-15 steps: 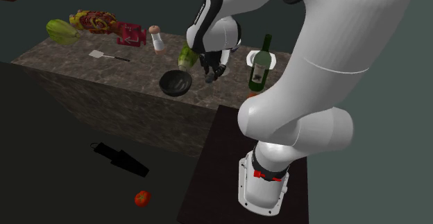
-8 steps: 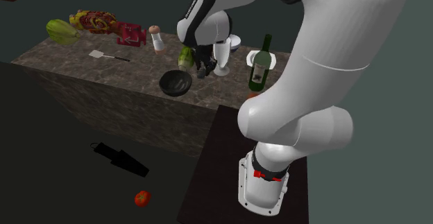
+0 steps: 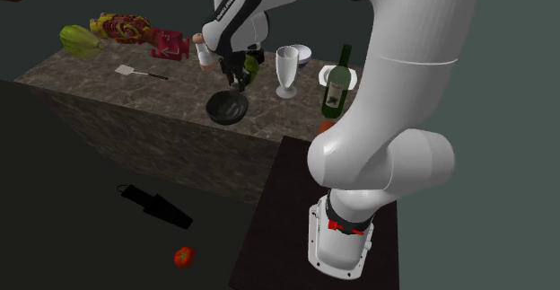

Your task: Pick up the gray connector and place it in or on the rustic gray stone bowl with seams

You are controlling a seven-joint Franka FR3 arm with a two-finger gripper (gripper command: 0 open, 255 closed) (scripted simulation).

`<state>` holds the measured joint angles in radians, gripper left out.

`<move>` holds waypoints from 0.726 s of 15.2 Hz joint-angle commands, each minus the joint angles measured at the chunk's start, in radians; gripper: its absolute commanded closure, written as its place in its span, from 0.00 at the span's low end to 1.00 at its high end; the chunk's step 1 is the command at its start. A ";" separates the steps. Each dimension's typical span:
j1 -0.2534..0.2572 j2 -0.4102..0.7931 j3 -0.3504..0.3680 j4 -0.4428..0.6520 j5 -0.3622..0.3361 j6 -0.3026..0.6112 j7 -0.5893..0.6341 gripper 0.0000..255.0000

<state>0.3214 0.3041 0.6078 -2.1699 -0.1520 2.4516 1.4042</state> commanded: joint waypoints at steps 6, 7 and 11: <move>0.112 0.148 -0.042 0.174 -0.095 -0.043 0.112 1.00; 0.116 0.158 -0.047 0.173 -0.102 -0.033 0.116 1.00; 0.132 0.197 -0.068 0.170 -0.130 0.006 0.132 1.00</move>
<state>0.4494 0.4927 0.5451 -1.9963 -0.2746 2.4456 1.5311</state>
